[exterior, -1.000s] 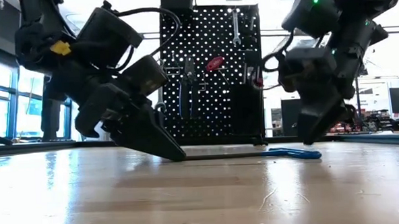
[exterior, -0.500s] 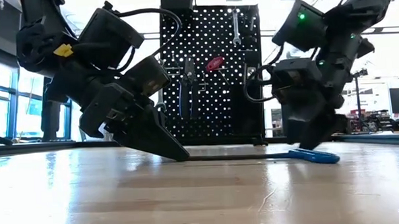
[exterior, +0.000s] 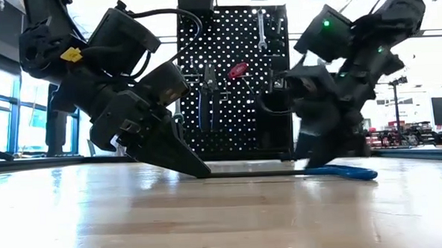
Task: Hang tools onto peg board
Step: Put the pick tool into the bottom bin on the pegboard, then return to Home Position
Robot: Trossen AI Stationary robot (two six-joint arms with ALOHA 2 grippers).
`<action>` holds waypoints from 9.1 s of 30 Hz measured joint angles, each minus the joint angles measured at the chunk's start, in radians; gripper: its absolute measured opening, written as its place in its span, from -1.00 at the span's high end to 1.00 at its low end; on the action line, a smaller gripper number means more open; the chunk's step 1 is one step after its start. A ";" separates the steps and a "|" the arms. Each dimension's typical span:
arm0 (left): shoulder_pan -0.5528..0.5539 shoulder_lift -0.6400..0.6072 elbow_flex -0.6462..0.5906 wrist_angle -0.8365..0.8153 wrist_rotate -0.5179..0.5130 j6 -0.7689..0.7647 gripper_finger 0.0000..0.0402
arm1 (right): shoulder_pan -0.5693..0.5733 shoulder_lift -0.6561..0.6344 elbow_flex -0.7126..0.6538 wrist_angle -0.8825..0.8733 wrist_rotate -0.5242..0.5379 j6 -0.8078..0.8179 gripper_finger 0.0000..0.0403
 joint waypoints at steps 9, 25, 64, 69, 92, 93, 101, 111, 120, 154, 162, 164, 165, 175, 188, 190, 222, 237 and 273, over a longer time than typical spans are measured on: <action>0.000 0.000 0.000 -0.001 -0.002 -0.009 1.00 | 0.043 -0.218 -0.003 -0.366 0.102 0.068 0.21; -0.007 0.001 -0.001 0.013 -0.030 -0.067 1.00 | 0.236 -0.177 -0.002 -0.274 0.167 0.370 0.21; -0.014 -0.023 0.010 0.002 -0.042 -0.011 0.97 | 0.242 -0.020 0.016 0.128 0.307 0.134 0.99; -0.013 -0.065 0.005 -0.030 -0.044 0.003 0.81 | 0.243 -0.099 0.015 0.058 0.317 0.062 1.00; -0.006 -0.354 0.007 -0.259 -0.215 0.133 0.47 | 0.011 -0.428 0.602 -1.022 0.559 -0.517 1.00; -0.006 -0.354 0.007 -0.255 -0.215 0.133 0.47 | -0.010 -0.407 0.653 -1.054 0.559 -0.550 1.00; -0.006 -0.354 0.007 -0.258 -0.214 0.132 0.47 | -0.138 -0.129 1.050 -1.331 0.548 -0.777 1.00; -0.006 -0.354 0.007 -0.294 -0.214 0.114 0.47 | -0.205 0.186 1.440 -1.627 0.587 -0.900 1.00; -0.006 -0.354 0.008 -0.299 -0.214 0.122 0.47 | -0.224 0.243 1.559 -1.685 0.611 -0.922 1.00; -0.006 -0.354 0.008 -0.302 -0.218 0.131 0.47 | -0.251 0.342 1.523 -1.644 0.672 -0.967 1.00; -0.006 -0.354 0.008 -0.306 -0.218 0.129 0.47 | -0.255 0.343 1.414 -1.608 0.693 -0.964 1.00; -0.006 -0.354 0.008 -0.306 -0.218 0.129 0.47 | -0.255 0.343 1.404 -1.597 0.706 -0.967 1.00; -0.006 -0.354 0.008 -0.306 -0.218 0.129 0.47 | -0.255 0.343 1.404 -1.595 0.712 -0.966 1.00; -0.007 -0.354 0.008 -0.306 -0.217 0.129 0.47 | -0.274 0.343 1.404 -1.583 0.716 -0.966 1.00; -0.006 -0.354 0.008 -0.323 -0.217 0.121 0.47 | -0.273 0.343 1.404 -1.591 0.701 -0.966 0.92; -0.006 -0.354 0.008 -0.325 -0.217 0.121 0.47 | -0.273 0.343 1.404 -1.591 0.702 -0.962 0.82; -0.006 -0.354 0.008 -0.328 -0.218 0.113 0.47 | -0.076 0.183 1.408 -1.610 0.782 -0.875 0.48; 0.062 -0.662 -0.185 -0.124 -0.269 0.182 0.47 | 0.291 -0.190 1.408 -1.587 1.023 -0.721 0.48; 0.128 -1.276 -0.525 -0.126 -0.149 0.159 0.47 | 0.776 -1.172 -0.159 -0.250 1.345 -0.836 0.48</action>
